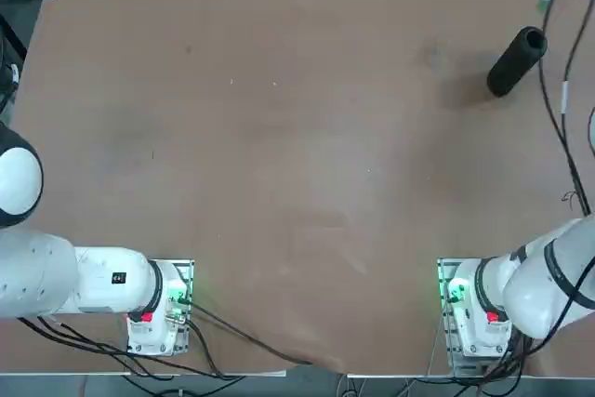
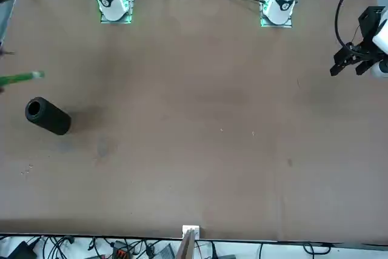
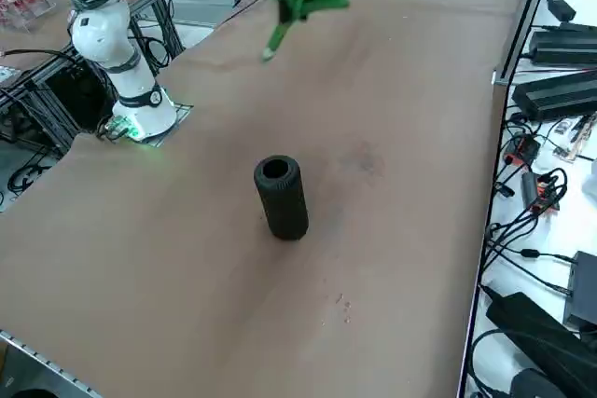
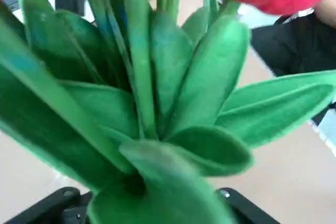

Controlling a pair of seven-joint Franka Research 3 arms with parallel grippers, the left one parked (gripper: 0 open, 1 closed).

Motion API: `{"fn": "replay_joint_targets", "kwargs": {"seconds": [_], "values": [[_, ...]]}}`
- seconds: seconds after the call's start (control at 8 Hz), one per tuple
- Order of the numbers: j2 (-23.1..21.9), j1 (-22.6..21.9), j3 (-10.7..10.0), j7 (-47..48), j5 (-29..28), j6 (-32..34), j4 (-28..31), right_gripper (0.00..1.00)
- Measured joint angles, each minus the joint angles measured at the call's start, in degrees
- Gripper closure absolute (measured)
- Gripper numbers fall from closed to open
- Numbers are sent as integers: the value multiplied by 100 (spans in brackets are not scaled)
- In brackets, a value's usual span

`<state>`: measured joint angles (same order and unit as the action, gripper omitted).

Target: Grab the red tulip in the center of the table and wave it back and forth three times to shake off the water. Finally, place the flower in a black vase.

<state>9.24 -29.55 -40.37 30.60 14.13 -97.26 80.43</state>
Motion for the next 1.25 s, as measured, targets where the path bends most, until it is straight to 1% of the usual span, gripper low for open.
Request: {"fn": "replay_joint_targets", "kwargs": {"seconds": [0.12,0.25,0.38,0.5,0.62,0.75,0.88,1.0,1.12,1.25], "values": [[1,392,-7,-510,-32,-154,3,85],[-2,588,-8,-797,-51,-192,3,85],[-6,576,37,-870,-76,-152,4,85],[-7,411,190,-797,-147,32,-4,85],[-6,36,413,-366,-190,271,-12,85],[0,-528,607,391,-190,431,-21,85],[2,-1237,705,1220,-178,558,-34,85],[-2,-1961,731,2009,-149,690,-49,85],[-8,-2546,739,2701,-95,868,-68,85],[-11,-2916,739,3185,-46,1058,-83,85]]}}
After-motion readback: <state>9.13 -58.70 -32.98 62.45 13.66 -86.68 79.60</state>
